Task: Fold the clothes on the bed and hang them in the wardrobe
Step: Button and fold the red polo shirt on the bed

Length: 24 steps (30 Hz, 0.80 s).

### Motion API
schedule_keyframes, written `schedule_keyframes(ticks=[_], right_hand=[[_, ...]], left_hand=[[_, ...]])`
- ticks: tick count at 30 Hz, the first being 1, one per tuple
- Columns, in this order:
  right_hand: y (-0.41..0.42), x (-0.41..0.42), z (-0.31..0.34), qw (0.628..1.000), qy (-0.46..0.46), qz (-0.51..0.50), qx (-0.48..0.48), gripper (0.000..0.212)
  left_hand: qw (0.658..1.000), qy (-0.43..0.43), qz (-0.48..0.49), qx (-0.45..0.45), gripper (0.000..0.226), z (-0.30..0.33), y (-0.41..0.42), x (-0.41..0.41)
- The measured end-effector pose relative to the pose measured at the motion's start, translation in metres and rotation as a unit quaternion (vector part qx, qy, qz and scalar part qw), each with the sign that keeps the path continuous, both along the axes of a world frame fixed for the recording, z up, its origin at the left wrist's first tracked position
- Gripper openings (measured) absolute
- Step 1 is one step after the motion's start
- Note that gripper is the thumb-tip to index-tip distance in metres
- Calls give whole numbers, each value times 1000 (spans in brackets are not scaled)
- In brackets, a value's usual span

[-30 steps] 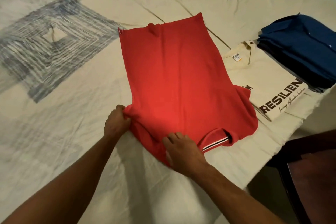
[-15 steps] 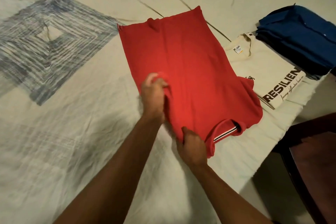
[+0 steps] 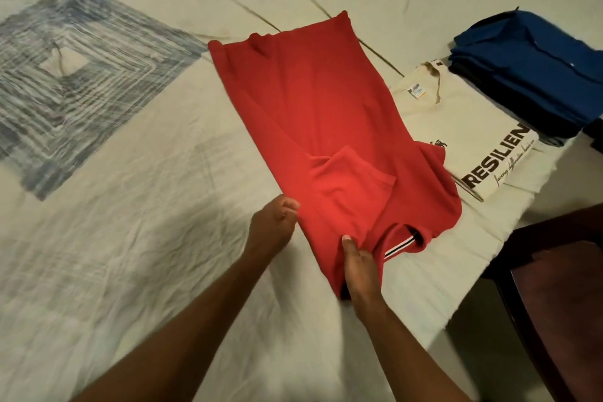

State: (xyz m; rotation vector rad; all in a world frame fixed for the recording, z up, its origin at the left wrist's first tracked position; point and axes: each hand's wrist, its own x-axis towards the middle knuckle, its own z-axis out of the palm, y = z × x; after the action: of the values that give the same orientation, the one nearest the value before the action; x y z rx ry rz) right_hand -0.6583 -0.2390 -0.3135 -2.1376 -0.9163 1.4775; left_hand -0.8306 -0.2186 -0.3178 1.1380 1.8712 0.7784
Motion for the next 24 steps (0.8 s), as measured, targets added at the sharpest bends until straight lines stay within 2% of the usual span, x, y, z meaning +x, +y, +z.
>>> schedule_keyframes(ticks=[4,6,9,12,16,18,20,24], right_hand=[[-5,-2,-3,998,-32,4,62,35],[-7,-7,4,983,-119,-2,138,37],[3,-16,20,911,-274,28,308,37],[32,-33,33,864,-299,134,383,28],[86,-76,35,841,-276,270,380,29],[111,-96,31,828,-278,327,361,30],[132,-110,27,813,-284,365,353,29],[175,-135,21,806,-286,405,323,34]], left_hand=[[999,22,27,12,19,-7,15,-14],[1000,14,23,14,26,-5,24,-16],[999,29,15,24,25,-2,41,-26],[998,51,27,33,23,4,59,-43],[995,69,51,41,39,20,82,-75],[993,94,44,47,36,25,96,-93],[990,128,18,56,26,27,110,-109],[973,201,-85,81,40,28,151,-134]])
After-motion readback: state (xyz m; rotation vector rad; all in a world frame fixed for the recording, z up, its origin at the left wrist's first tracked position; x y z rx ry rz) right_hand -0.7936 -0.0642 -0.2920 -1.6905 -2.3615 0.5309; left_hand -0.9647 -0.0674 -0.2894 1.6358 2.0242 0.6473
